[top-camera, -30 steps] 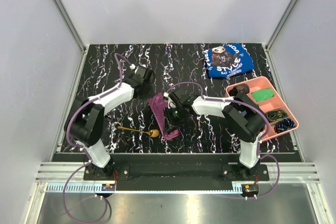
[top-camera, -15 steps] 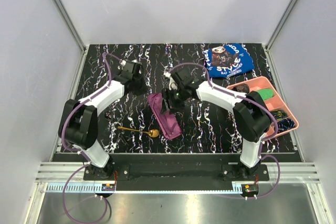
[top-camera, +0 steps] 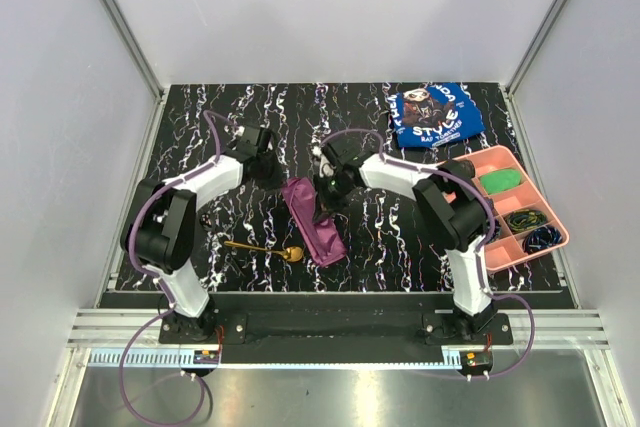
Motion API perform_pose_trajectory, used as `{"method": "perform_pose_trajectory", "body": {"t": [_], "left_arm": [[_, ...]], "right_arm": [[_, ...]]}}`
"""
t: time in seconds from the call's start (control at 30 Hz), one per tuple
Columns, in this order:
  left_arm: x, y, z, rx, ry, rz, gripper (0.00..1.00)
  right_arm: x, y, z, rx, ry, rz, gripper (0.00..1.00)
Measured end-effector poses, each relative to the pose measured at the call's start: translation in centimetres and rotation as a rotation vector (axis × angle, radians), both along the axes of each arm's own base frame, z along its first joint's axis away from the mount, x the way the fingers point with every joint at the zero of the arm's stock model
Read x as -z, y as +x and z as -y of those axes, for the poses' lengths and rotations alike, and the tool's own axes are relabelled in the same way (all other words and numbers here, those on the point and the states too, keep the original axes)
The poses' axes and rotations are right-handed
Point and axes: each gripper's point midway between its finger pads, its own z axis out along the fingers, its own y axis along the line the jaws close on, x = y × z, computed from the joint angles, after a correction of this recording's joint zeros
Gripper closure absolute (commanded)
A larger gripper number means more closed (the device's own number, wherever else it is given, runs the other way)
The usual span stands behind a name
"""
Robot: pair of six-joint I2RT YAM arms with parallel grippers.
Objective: Fold the napkin into a case and place the utensils inside
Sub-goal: Fold the 2/3-rectangle-folded napkin at the center of the board, then pick up the smaller rectangle-folded napkin from the center of the board.
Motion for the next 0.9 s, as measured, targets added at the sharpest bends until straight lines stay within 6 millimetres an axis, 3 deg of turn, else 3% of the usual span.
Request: {"method": "perform_pose_trajectory", "body": {"t": [0.13,0.3,0.53,0.7,0.9], "left_arm": [[0.9,-0.6,-0.2,-0.010,0.002,-0.022,0.93],[0.4,-1.4,-0.5,-0.026,-0.005,-0.024,0.86],[-5.9,-1.4,-2.5,-0.099,-0.056,0.096,0.81],[-9.0,-2.2,-4.6,-0.155,-0.067,0.145,0.81],[-11.1,-3.6,-5.0,-0.156,-0.081,0.184,0.80]], "right_arm": [[1.5,-1.4,-0.6,-0.020,-0.014,-0.032,0.85],[1.5,-1.5,-1.0,-0.029,-0.014,-0.017,0.72],[0.7,-0.6,-0.6,-0.042,-0.062,0.049,0.47],[-0.7,0.7,-1.0,-0.064,-0.116,0.141,0.29],[-2.7,2.2,-2.8,-0.102,-0.166,0.264,0.25]]}}
